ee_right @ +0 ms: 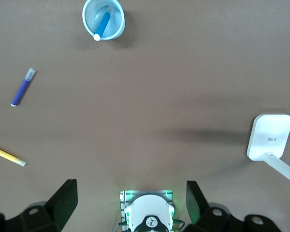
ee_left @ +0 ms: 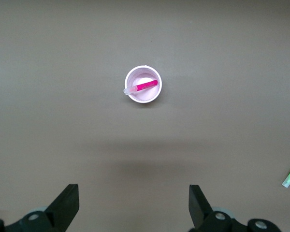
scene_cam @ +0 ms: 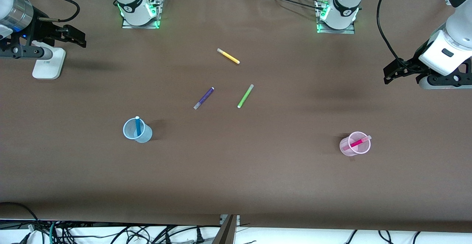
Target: Place pink and blue markers in matching cups
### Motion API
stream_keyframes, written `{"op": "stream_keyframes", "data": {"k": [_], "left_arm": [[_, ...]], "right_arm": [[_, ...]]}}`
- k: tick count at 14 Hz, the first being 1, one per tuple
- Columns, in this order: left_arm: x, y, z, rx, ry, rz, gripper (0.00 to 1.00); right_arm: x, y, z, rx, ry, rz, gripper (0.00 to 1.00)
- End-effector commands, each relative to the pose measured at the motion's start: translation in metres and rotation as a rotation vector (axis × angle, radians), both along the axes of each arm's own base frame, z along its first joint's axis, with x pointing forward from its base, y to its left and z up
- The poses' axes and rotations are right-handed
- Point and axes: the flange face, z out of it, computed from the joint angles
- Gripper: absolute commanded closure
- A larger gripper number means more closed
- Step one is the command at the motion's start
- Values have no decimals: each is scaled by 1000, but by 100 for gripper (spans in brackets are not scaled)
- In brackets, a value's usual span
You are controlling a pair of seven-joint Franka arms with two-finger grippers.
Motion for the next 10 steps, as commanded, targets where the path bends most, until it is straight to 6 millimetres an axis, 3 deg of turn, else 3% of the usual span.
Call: {"op": "stream_keyframes", "data": {"k": [1,10], "left_arm": [[-2,-6,2,-4,5,-4,0],[-2,-7,2,-4,7,-7,0]], "right_arm": [[-3,0,10,-3,-63,29,1],[-5,4,13,0,-64,32,1]]}}
